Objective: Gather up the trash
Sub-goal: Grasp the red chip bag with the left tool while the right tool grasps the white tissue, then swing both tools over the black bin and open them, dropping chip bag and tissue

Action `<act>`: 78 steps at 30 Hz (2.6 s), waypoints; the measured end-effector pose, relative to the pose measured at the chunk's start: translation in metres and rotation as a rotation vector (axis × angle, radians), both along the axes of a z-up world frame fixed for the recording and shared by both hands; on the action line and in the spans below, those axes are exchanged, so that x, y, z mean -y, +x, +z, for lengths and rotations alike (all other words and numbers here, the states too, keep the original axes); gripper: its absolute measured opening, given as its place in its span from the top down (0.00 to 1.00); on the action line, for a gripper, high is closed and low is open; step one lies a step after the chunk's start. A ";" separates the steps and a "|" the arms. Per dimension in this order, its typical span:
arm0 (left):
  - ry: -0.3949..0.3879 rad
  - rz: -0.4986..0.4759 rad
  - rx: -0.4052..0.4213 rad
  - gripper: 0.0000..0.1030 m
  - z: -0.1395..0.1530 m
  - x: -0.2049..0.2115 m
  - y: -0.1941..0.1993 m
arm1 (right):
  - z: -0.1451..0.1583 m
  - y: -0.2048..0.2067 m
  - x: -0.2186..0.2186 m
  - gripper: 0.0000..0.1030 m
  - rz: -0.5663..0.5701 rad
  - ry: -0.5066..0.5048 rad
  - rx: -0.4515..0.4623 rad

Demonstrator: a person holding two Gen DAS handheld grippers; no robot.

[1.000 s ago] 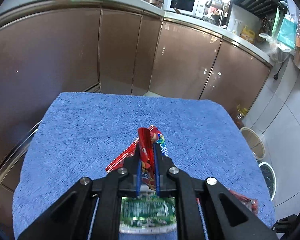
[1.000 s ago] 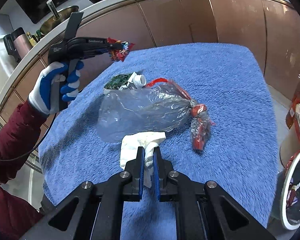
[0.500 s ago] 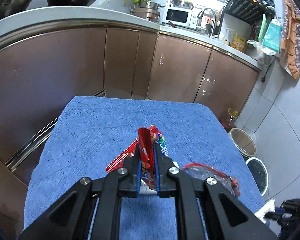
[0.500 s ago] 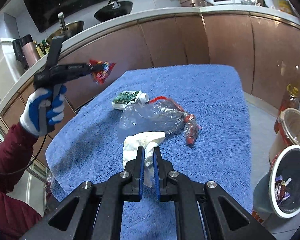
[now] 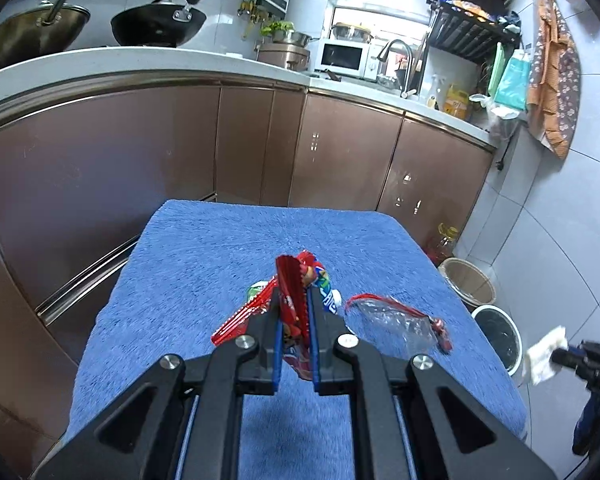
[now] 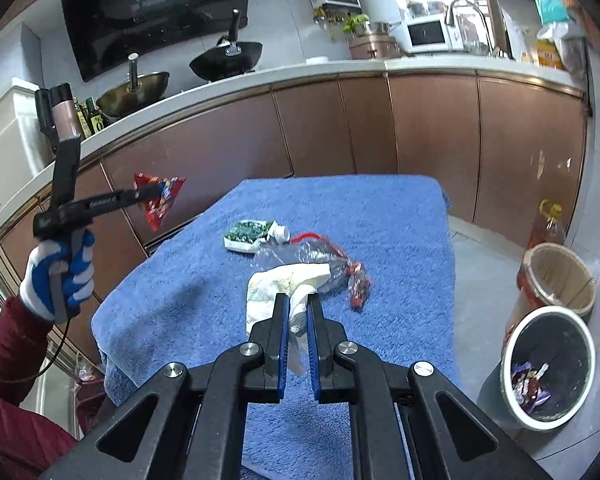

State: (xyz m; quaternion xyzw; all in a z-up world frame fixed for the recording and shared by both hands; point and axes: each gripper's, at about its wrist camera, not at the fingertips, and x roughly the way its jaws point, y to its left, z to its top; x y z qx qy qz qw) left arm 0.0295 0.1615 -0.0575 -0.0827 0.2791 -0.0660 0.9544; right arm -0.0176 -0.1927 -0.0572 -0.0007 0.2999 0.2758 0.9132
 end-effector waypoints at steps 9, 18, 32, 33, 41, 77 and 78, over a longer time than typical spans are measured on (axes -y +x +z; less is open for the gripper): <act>0.018 0.035 0.068 0.91 0.014 -0.011 -0.045 | 0.024 -0.023 -0.011 0.92 0.012 -0.009 0.088; 0.035 -0.034 0.135 0.91 0.047 0.017 -0.063 | 0.032 -0.029 0.005 0.92 -0.007 0.020 0.127; 0.096 -0.402 0.053 0.91 0.062 0.187 0.009 | 0.005 -0.001 0.091 0.92 -0.267 0.037 0.116; 0.105 -0.425 0.044 0.91 0.060 0.200 0.015 | 0.001 0.003 0.100 0.92 -0.298 0.034 0.109; 0.116 -0.620 -0.058 0.91 0.026 0.345 0.092 | -0.041 0.038 0.171 0.92 -0.526 0.011 0.036; -0.031 -0.751 -0.307 0.56 -0.060 0.529 0.202 | -0.105 0.104 0.277 0.45 -0.936 -0.048 -0.135; -0.036 -0.740 -0.285 0.56 -0.050 0.519 0.198 | -0.096 0.102 0.272 0.44 -0.930 -0.047 -0.119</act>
